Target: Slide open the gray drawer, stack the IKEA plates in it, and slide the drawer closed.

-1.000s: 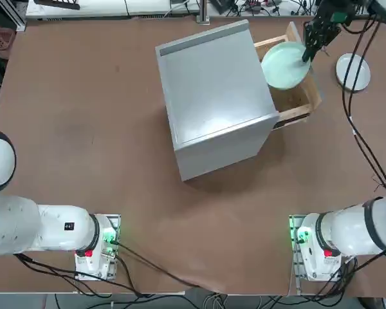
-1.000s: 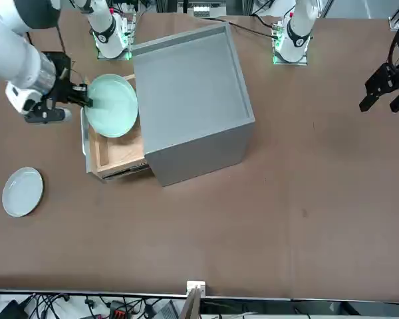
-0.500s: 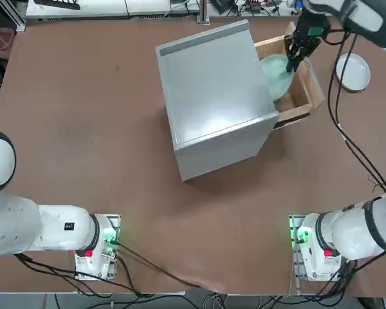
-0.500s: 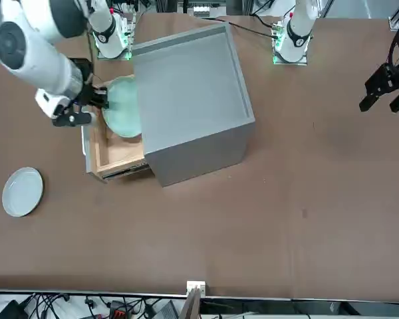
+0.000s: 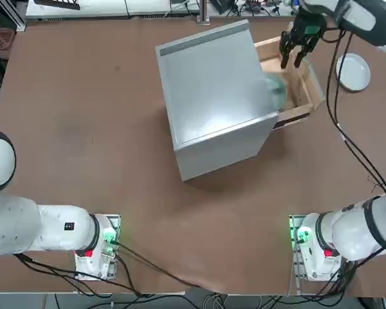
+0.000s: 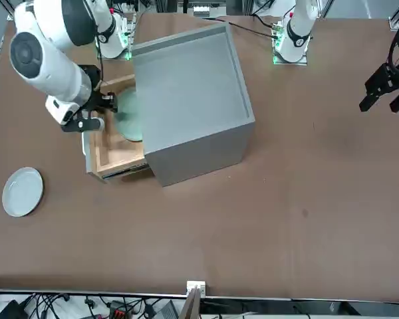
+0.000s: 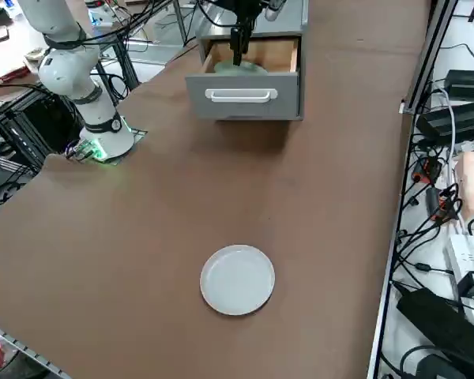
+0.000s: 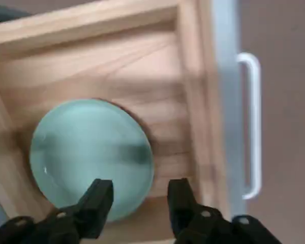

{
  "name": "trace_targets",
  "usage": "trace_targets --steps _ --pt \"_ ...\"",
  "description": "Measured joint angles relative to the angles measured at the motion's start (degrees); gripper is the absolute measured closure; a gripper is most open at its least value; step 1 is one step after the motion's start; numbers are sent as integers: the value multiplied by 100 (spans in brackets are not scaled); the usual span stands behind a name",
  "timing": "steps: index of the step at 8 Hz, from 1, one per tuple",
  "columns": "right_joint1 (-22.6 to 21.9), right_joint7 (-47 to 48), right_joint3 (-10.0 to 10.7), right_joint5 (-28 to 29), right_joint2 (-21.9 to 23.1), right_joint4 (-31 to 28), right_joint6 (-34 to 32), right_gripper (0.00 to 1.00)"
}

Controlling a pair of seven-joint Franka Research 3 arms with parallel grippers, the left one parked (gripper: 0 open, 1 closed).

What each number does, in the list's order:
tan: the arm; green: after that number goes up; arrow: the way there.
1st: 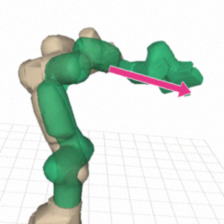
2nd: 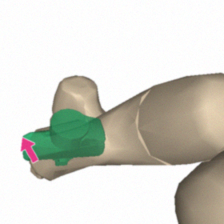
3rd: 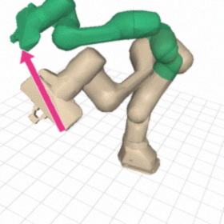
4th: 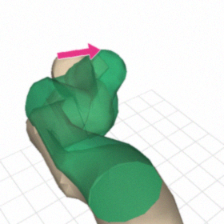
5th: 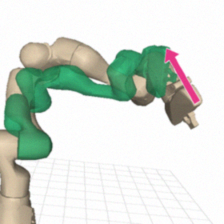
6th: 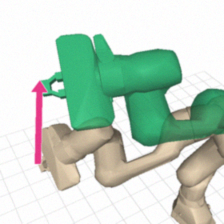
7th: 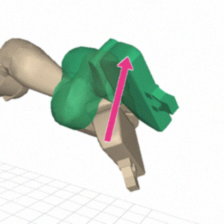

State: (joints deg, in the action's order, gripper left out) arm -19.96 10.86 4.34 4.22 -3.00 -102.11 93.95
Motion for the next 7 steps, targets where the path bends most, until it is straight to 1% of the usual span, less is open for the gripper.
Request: trace_targets --steps 1,2,3,4,5,7 --pt "142 -195 54 -238 13 264 -219 10" --pt "378 -460 83 -549 43 536 -404 0" --pt "679 -734 104 -851 65 700 -488 0" --pt "1095 -1000 120 -1049 53 738 -489 0" --pt "1585 -1204 138 -1120 -43 730 -395 0" --pt "2570 -1364 168 -1141 -507 669 302 0"
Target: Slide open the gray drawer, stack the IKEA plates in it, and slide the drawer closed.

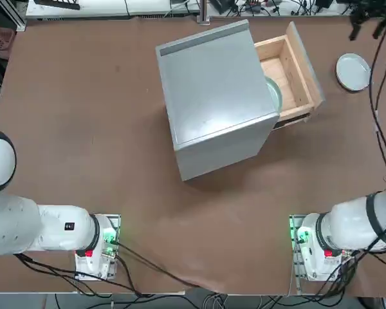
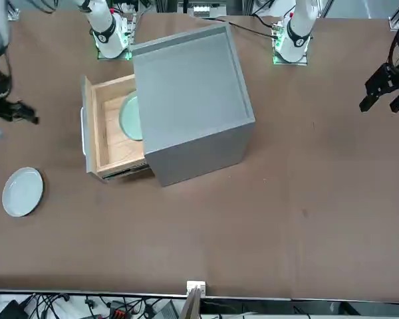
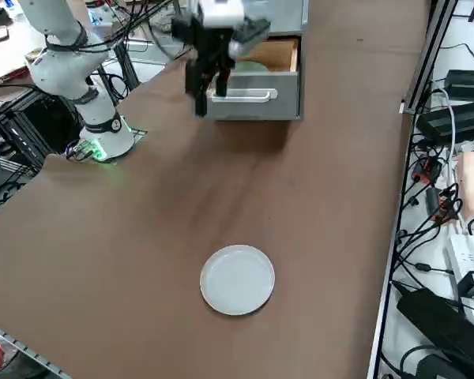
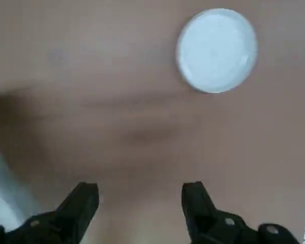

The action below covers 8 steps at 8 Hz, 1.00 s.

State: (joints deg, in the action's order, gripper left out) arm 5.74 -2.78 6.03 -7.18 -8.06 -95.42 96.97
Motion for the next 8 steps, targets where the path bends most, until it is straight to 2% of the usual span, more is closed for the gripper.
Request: trace_targets --steps 2,4,8 --pt "831 -35 -1 12 -646 -23 870 0" --pt "1474 -32 -2 414 -1272 -34 1842 2" --pt "2294 -21 -11 1276 -2331 -9 3475 10"
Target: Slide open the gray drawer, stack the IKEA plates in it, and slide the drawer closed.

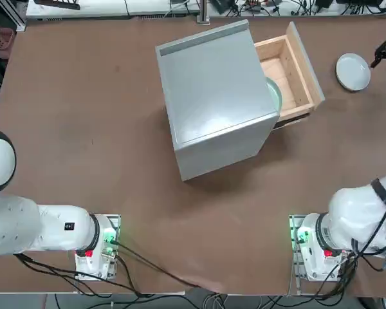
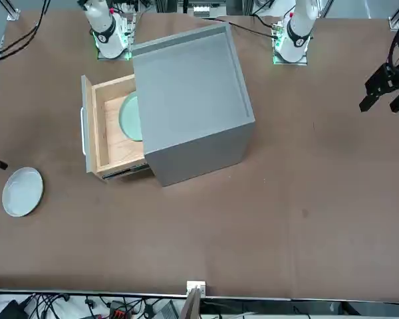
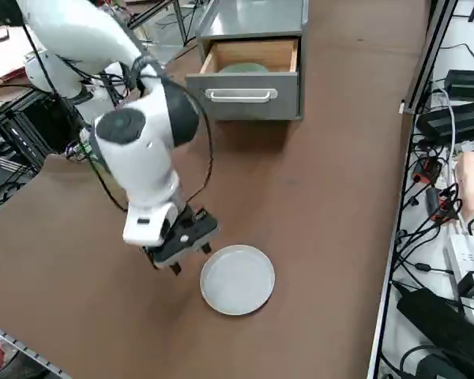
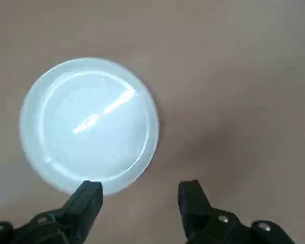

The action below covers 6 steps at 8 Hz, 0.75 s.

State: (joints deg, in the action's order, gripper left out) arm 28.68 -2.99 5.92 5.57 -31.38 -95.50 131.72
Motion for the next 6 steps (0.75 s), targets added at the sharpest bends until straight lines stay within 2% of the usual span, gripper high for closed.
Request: trace_targets --steps 3,6 --pt "181 0 -14 470 -514 13 768 15" --pt "185 17 -41 768 -871 24 1095 16"
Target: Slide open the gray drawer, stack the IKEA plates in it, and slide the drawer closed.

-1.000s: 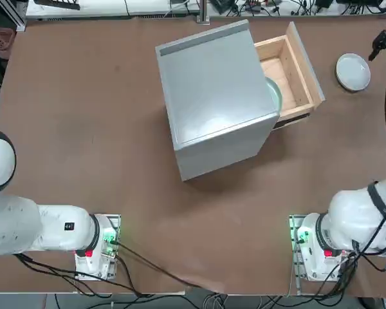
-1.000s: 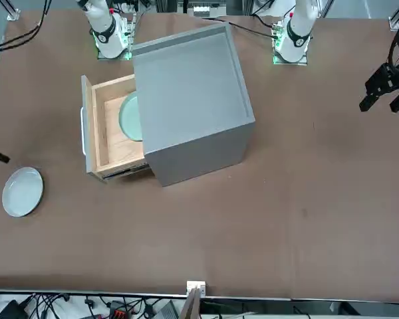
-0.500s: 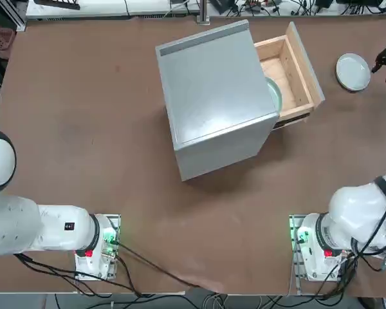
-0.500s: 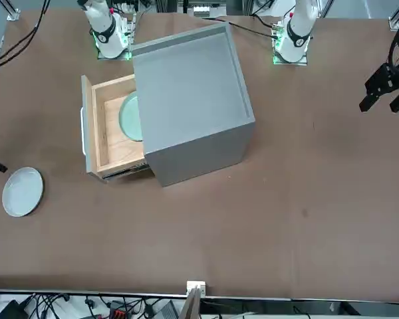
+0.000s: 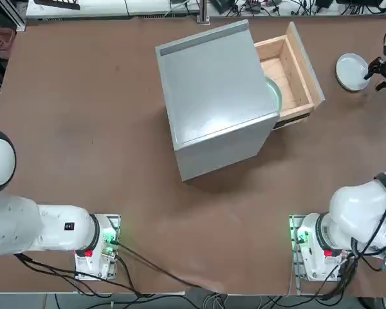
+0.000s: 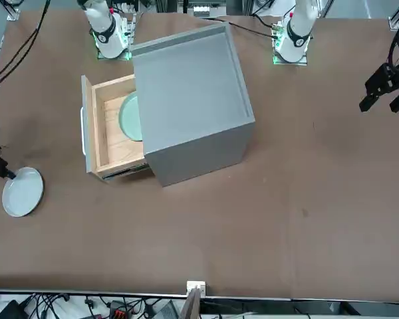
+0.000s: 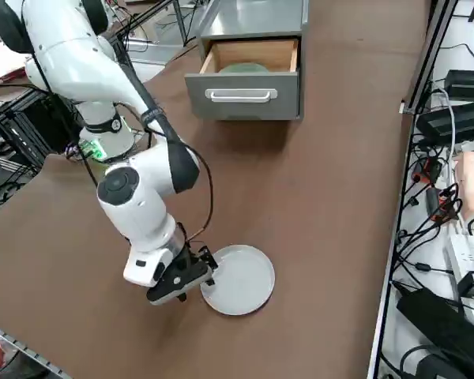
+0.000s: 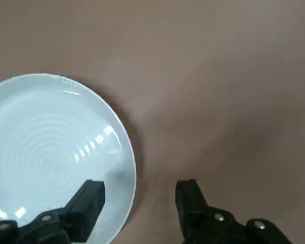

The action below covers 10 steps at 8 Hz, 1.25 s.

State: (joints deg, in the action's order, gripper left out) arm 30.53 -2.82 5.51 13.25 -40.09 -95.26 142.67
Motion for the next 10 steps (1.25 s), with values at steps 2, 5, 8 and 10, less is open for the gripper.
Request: trace_targets --steps 2,5,8,10 --pt "8 3 -2 59 -81 11 112 19" --pt "35 23 -4 97 -93 12 127 34" --pt "36 32 -21 171 -147 12 132 39" --pt "36 32 -25 174 -169 12 135 46"
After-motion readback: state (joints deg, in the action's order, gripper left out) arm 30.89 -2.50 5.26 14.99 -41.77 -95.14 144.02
